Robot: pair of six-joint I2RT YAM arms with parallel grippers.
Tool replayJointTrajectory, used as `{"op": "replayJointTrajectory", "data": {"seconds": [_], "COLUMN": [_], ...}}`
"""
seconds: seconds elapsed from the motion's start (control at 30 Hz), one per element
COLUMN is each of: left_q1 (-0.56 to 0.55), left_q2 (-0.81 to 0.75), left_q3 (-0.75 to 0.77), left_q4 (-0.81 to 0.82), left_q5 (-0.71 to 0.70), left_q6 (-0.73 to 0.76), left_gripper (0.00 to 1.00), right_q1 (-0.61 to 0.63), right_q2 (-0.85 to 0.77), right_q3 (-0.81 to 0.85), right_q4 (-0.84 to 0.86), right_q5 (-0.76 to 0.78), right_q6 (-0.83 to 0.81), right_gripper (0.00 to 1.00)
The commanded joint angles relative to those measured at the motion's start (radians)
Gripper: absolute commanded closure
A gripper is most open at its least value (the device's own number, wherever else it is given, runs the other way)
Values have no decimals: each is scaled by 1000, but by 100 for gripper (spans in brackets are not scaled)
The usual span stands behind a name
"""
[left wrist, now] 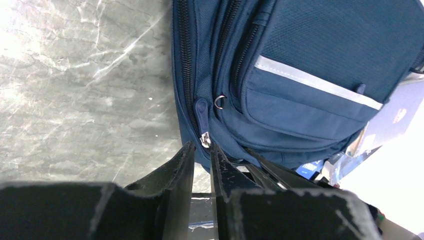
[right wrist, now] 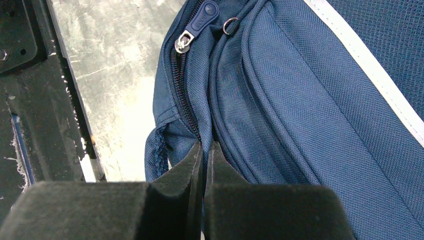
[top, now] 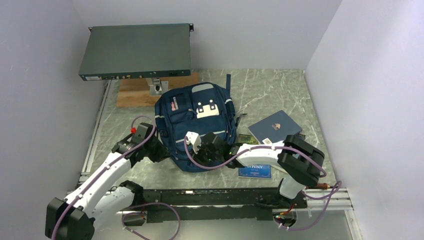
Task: Pack the student bag
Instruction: Unzip the student bag at the center of the board.
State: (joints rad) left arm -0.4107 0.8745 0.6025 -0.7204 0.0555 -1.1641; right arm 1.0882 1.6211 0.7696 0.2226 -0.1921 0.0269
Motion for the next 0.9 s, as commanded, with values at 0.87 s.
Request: {"op": "replayJointTrajectory", "data": {"seconds": [0.87], "left_q1": [4], "left_q2": [183], "left_q3": [-32], "left_q4": [131], "left_q5": [-4], "left_q6": [1], "left_gripper": [69], "right_q1": [15], "right_q2": [11], "right_q3": [73], "right_q4": [44], "right_q5": [-41], "right_q6": [-18], "right_gripper": [100]}}
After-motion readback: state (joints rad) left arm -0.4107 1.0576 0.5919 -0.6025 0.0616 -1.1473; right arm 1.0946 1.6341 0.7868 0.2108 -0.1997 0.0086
